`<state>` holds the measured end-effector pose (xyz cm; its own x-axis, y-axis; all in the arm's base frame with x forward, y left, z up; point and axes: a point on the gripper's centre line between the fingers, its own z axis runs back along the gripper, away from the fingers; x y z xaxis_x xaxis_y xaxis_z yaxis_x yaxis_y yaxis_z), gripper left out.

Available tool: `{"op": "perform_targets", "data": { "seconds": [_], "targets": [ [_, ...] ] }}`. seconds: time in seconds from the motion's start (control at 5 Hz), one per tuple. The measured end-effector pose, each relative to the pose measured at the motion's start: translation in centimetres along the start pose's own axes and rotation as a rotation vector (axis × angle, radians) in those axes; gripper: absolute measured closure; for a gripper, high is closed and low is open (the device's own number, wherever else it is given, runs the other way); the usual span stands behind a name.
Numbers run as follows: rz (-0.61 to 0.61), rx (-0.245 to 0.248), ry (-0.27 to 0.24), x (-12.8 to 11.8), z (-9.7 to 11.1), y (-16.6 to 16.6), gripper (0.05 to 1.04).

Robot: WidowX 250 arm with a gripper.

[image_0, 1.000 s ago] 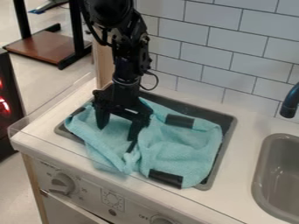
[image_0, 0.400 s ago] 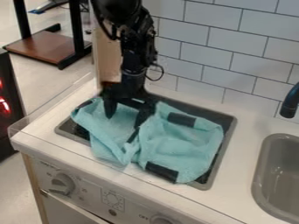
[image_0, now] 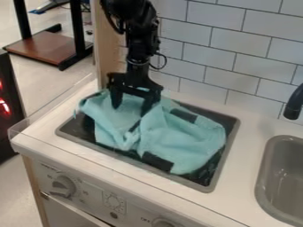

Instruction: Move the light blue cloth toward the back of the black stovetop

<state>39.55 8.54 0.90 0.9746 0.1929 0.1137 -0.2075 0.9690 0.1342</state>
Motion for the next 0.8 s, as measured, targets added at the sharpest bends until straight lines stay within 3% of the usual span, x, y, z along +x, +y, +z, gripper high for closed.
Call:
{"op": "perform_targets", "data": {
  "seconds": [0.4, 0.8],
  "targets": [
    [0.048, 0.010, 0.011, 3.2, -0.7, 1.3, 0.085],
    [0.067, -0.013, 0.010, 3.9, -0.6, 1.6, 0.085]
  ]
}}
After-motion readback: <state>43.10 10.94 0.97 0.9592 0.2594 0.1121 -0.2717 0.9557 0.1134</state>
